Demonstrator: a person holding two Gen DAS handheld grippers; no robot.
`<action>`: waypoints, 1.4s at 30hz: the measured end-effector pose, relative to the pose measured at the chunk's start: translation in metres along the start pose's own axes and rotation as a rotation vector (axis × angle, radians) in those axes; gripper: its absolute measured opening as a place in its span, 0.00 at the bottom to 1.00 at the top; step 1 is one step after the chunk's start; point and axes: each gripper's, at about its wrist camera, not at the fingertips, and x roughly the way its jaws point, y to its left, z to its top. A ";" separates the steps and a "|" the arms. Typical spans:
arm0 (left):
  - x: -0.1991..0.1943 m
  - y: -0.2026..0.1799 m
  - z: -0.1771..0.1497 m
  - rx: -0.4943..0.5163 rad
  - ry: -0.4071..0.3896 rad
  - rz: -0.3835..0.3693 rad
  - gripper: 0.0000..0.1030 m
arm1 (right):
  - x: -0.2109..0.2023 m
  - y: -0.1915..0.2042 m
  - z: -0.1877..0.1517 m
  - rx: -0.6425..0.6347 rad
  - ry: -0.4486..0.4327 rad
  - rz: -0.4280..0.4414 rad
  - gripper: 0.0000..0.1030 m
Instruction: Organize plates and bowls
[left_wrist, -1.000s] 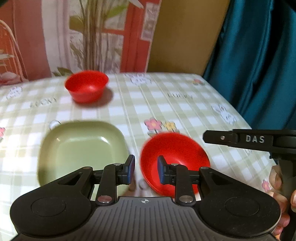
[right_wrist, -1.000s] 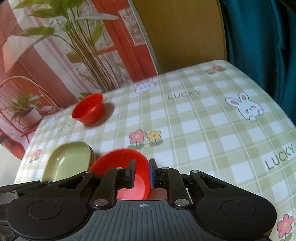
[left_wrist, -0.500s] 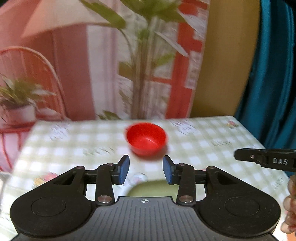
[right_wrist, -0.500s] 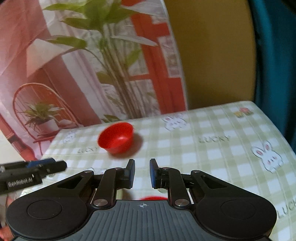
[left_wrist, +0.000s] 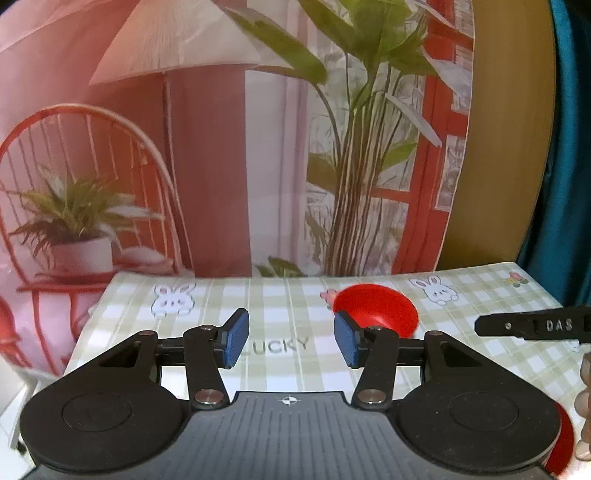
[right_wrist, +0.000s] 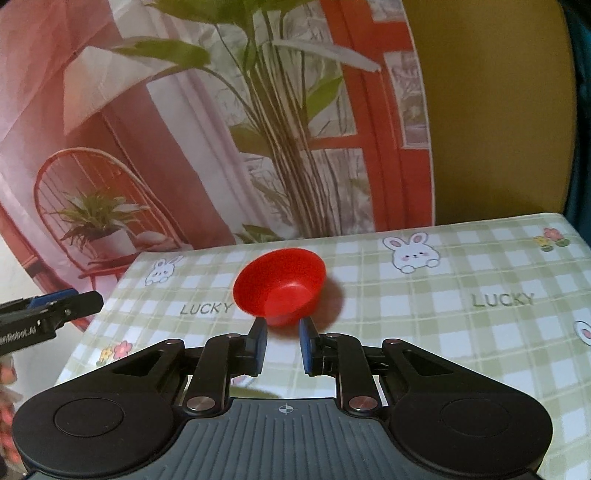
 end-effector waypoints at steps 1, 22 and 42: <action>0.006 -0.001 0.001 0.008 0.001 0.006 0.52 | 0.007 -0.001 0.003 0.009 0.003 0.003 0.18; 0.165 -0.034 -0.006 -0.038 0.222 -0.189 0.55 | 0.142 -0.040 0.030 0.140 0.156 -0.050 0.20; 0.176 -0.036 -0.010 -0.078 0.266 -0.145 0.09 | 0.156 -0.034 0.028 0.147 0.178 -0.014 0.09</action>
